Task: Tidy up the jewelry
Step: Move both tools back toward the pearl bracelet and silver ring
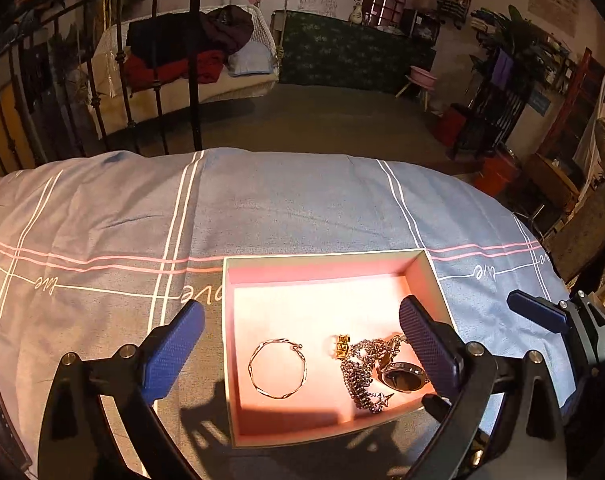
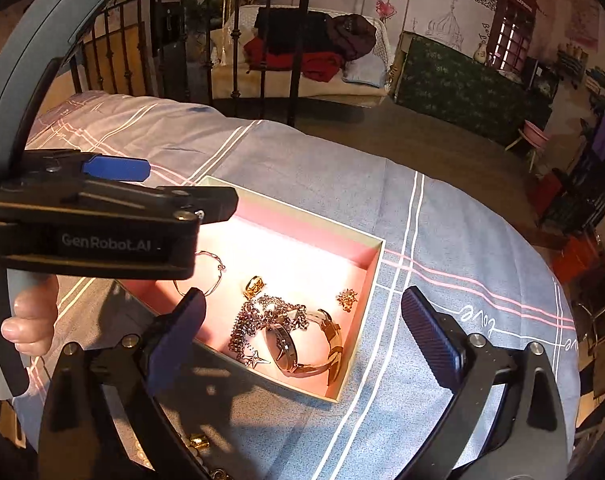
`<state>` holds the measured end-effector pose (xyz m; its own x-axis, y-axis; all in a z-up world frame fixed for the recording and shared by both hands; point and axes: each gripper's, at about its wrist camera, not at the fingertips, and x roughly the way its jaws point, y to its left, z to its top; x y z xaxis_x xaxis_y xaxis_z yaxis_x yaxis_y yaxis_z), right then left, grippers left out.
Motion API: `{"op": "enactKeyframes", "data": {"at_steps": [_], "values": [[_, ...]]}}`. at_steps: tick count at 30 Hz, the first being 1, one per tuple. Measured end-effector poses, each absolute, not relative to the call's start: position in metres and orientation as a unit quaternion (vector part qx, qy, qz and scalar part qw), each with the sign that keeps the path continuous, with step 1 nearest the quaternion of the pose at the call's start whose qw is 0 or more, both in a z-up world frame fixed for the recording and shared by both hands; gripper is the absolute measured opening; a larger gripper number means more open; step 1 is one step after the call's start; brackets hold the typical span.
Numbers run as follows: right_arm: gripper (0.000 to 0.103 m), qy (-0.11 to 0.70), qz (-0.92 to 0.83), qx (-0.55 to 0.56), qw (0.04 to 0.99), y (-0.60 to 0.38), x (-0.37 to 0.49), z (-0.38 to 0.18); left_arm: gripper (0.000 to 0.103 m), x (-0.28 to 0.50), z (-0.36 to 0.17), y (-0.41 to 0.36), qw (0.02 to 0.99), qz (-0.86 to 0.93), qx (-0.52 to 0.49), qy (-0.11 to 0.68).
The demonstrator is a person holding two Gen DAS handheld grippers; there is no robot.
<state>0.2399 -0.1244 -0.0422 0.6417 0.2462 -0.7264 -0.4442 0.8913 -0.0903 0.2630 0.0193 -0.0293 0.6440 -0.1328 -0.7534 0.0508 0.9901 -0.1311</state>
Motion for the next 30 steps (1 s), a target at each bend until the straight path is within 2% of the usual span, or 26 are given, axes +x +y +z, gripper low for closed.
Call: {"op": "enactKeyframes", "data": {"at_steps": [8, 13, 14, 15, 17, 22, 27, 30], "values": [[0.097, 0.365, 0.177, -0.079, 0.911, -0.161, 0.197, -0.043, 0.096, 0.201, -0.038, 0.029, 0.912, -0.063, -0.042, 0.403], [0.097, 0.385, 0.193, -0.011, 0.902, -0.194, 0.158, -0.064, 0.096, 0.148, -0.069, 0.018, 0.903, -0.087, -0.012, 0.422], [0.095, 0.397, 0.201, -0.002, 0.895, -0.197, 0.150, -0.071, 0.096, 0.138, -0.077, 0.015, 0.898, -0.093, -0.010, 0.431], [0.084, 0.408, 0.205, 0.000, 0.890, -0.199, 0.142, -0.079, 0.096, 0.129, -0.086, 0.012, 0.892, -0.101, -0.010, 0.440], [0.075, 0.430, 0.198, -0.009, 0.881, -0.200, 0.125, -0.095, 0.096, 0.114, -0.103, 0.010, 0.880, -0.101, -0.015, 0.464], [0.074, 0.469, 0.209, -0.017, 0.858, -0.197, 0.094, -0.125, 0.096, 0.091, -0.122, 0.001, 0.873, -0.096, -0.020, 0.478], [0.064, 0.468, 0.218, -0.042, 0.855, -0.183, 0.091, -0.128, 0.093, 0.099, -0.122, -0.003, 0.875, -0.091, -0.005, 0.475], [0.062, 0.466, 0.230, -0.043, 0.853, -0.174, 0.091, -0.127, 0.092, 0.103, -0.121, 0.007, 0.876, -0.066, 0.005, 0.478]]}}
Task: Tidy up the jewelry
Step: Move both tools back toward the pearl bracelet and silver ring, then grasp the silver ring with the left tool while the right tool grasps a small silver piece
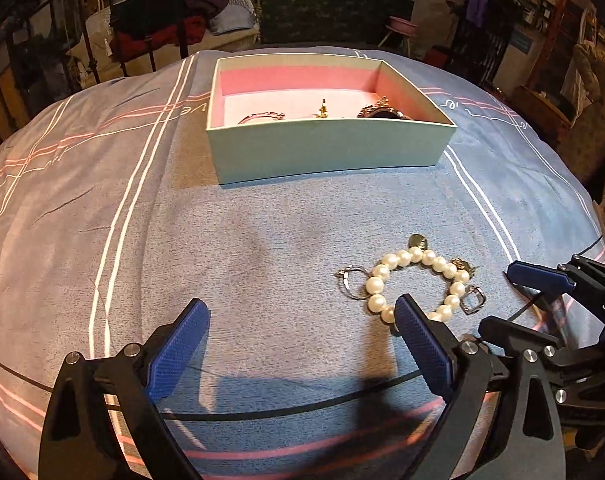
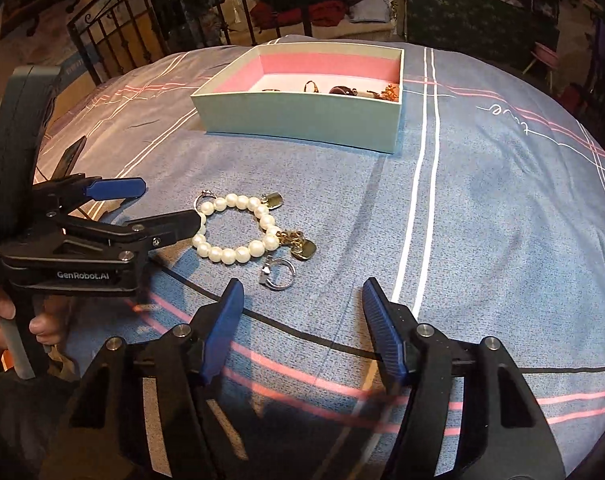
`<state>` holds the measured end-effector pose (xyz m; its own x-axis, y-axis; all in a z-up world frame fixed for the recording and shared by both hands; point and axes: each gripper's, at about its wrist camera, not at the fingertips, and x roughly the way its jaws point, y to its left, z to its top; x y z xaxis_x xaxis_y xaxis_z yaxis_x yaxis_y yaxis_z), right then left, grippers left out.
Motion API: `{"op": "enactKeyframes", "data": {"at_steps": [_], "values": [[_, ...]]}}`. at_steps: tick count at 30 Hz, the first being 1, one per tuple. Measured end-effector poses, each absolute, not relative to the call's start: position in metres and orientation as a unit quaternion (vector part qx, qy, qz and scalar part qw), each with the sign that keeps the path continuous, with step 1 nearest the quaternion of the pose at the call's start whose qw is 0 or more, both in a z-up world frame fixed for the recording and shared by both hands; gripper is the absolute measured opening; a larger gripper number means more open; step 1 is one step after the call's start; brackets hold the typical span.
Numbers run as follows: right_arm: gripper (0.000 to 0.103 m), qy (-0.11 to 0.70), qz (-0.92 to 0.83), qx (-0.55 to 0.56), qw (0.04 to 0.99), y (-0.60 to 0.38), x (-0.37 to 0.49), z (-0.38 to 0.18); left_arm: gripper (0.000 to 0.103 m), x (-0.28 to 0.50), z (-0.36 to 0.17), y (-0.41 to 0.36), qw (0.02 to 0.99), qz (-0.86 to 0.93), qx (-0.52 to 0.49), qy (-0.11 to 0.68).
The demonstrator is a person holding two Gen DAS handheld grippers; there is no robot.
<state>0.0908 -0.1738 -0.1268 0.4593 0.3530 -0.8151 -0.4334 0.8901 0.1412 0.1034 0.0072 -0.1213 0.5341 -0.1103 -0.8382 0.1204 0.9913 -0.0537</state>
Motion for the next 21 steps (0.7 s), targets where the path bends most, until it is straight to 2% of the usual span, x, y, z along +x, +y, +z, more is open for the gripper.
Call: {"op": "enactKeyframes", "data": {"at_steps": [6, 14, 17, 19, 20, 21], "values": [[0.062, 0.467, 0.235, -0.051, 0.851, -0.162, 0.092, -0.128, 0.090, 0.105, -0.124, 0.020, 0.870, -0.045, 0.011, 0.490], [0.062, 0.468, 0.231, -0.073, 0.850, -0.160, 0.095, -0.130, 0.090, 0.114, -0.129, -0.022, 0.874, -0.091, 0.074, 0.471], [0.062, 0.465, 0.229, -0.068, 0.852, -0.161, 0.096, -0.130, 0.076, 0.119, -0.128, -0.025, 0.876, -0.106, 0.070, 0.466], [0.062, 0.462, 0.227, -0.061, 0.855, -0.163, 0.097, -0.130, 0.057, 0.119, -0.127, -0.024, 0.878, -0.109, 0.069, 0.461], [0.062, 0.462, 0.225, -0.057, 0.856, -0.164, 0.098, -0.130, 0.052, 0.118, -0.126, -0.023, 0.879, -0.112, 0.067, 0.458], [0.062, 0.461, 0.224, -0.052, 0.857, -0.164, 0.098, -0.131, 0.042, 0.116, -0.125, -0.022, 0.880, -0.112, 0.066, 0.456]]}}
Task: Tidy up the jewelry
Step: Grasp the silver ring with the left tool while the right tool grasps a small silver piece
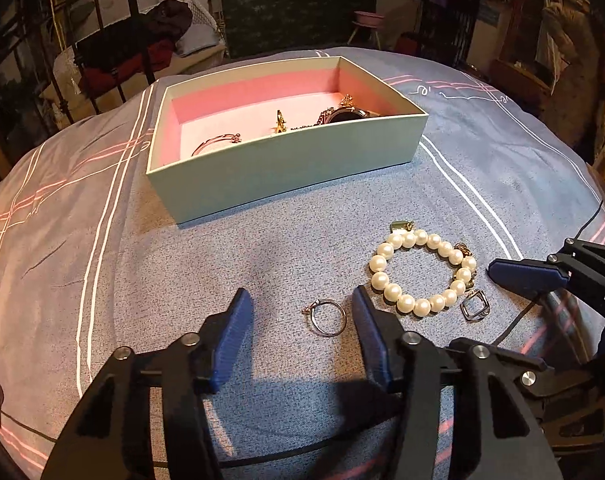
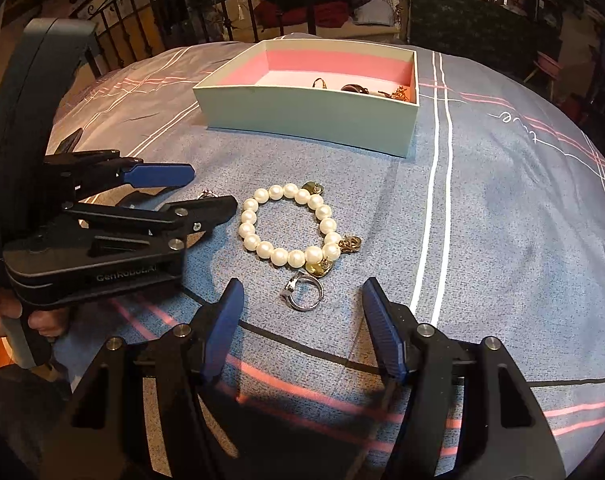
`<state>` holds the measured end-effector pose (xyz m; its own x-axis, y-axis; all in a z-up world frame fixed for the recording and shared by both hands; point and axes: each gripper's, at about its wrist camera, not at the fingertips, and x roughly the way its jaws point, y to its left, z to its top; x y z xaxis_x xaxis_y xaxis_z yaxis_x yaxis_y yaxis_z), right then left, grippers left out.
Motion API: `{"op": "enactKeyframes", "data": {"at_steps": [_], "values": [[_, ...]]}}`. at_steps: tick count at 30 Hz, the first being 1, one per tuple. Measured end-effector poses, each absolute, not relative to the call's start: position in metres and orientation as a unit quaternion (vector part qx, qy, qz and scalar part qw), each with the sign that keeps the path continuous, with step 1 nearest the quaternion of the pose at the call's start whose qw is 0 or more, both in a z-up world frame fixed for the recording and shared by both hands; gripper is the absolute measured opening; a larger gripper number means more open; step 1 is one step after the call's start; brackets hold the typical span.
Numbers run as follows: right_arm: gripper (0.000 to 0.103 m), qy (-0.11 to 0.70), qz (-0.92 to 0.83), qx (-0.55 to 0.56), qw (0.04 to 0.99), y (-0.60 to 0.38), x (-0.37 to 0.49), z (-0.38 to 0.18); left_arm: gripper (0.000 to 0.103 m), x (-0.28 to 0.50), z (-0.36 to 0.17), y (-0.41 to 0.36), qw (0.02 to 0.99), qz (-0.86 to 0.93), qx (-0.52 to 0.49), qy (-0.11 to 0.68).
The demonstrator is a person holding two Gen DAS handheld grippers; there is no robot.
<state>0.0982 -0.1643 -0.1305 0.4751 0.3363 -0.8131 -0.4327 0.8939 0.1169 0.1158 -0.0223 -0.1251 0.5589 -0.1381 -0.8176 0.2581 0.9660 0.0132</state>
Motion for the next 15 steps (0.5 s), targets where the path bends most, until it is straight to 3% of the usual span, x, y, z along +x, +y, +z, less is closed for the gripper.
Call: {"op": "enactKeyframes", "data": {"at_steps": [1, 2, 9, 13, 15], "values": [[0.062, 0.460, 0.224, -0.050, 0.858, -0.165, 0.098, -0.131, 0.028, 0.114, -0.124, -0.021, 0.882, -0.113, 0.063, 0.453], [0.062, 0.459, 0.223, -0.049, 0.858, -0.165, 0.098, -0.130, 0.021, 0.111, -0.124, -0.018, 0.884, -0.114, 0.057, 0.450], [0.062, 0.452, 0.215, -0.048, 0.864, -0.162, 0.099, -0.131, 0.020, 0.107, -0.123, -0.005, 0.885, -0.129, 0.016, 0.447], [0.039, 0.441, 0.218, -0.059, 0.869, -0.158, 0.096, -0.131, 0.020, 0.104, -0.123, -0.006, 0.885, -0.128, 0.017, 0.447], [0.022, 0.441, 0.220, -0.061, 0.868, -0.159, 0.096, -0.131, 0.020, 0.105, -0.122, -0.007, 0.885, -0.125, 0.018, 0.448]]}}
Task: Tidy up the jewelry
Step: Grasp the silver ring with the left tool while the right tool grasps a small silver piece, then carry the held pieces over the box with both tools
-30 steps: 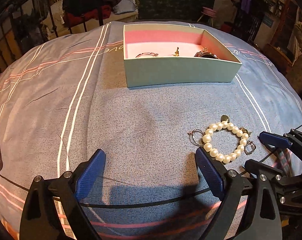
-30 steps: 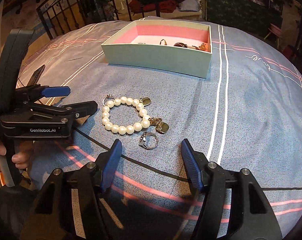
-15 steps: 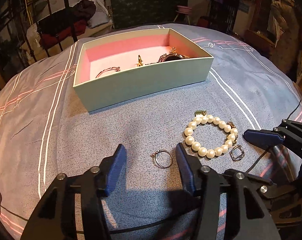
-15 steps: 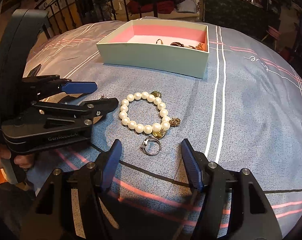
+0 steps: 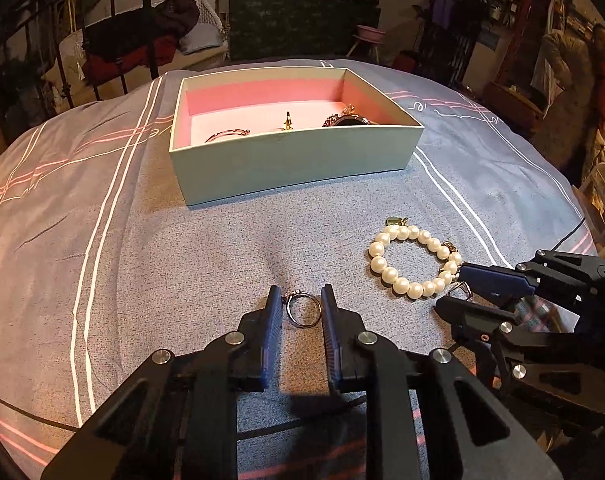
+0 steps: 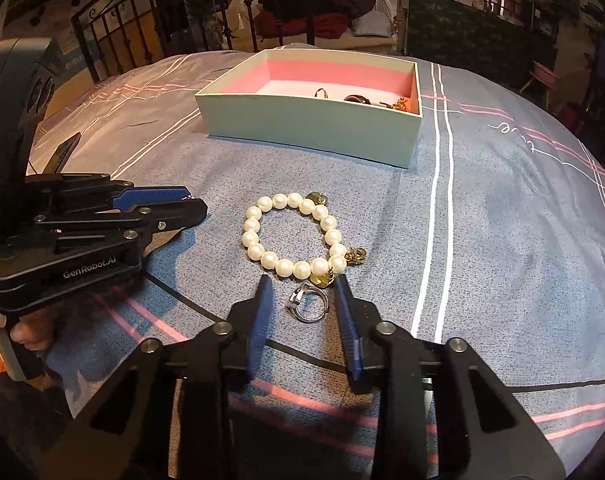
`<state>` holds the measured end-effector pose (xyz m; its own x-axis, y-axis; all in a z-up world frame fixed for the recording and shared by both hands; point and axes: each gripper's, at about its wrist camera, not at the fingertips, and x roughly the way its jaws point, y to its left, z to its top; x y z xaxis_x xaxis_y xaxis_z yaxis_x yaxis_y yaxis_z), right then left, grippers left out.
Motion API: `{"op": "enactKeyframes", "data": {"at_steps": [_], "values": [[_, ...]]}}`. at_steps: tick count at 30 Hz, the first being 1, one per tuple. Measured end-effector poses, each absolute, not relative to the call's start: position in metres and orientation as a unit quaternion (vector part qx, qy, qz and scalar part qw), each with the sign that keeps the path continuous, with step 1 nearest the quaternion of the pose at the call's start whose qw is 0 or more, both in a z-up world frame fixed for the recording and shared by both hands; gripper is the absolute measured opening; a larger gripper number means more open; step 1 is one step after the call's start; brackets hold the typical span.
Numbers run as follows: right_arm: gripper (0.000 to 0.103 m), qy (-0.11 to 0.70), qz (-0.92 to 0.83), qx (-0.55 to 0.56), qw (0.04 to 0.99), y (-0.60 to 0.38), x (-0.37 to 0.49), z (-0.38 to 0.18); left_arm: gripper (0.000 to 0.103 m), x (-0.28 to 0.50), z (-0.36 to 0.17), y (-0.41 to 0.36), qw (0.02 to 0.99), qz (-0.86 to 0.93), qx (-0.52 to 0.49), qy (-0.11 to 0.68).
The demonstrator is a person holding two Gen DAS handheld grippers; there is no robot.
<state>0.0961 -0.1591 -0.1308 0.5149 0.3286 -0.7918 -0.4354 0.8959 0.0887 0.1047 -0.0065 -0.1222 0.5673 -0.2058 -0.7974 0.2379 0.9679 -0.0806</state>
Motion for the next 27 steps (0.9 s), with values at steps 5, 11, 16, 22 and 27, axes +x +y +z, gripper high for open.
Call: {"op": "enactKeyframes", "data": {"at_steps": [5, 11, 16, 22, 27], "values": [[0.022, 0.442, 0.230, -0.055, 0.865, -0.163, 0.096, -0.130, 0.020, 0.105, -0.122, -0.008, 0.885, -0.120, 0.019, 0.449], [0.022, 0.444, 0.230, -0.044, 0.865, -0.167, 0.095, -0.127, 0.020, 0.108, -0.121, -0.005, 0.883, -0.121, 0.006, 0.454], [0.022, 0.439, 0.235, -0.046, 0.866, -0.163, 0.096, -0.119, 0.020, 0.110, -0.120, 0.000, 0.881, -0.121, -0.007, 0.457], [0.022, 0.439, 0.247, -0.054, 0.862, -0.155, 0.101, -0.117, 0.020, 0.114, -0.115, 0.002, 0.879, -0.117, -0.014, 0.461], [0.022, 0.419, 0.255, -0.056, 0.870, -0.154, 0.110, -0.102, 0.020, 0.119, -0.099, 0.003, 0.889, -0.116, -0.015, 0.444]]}}
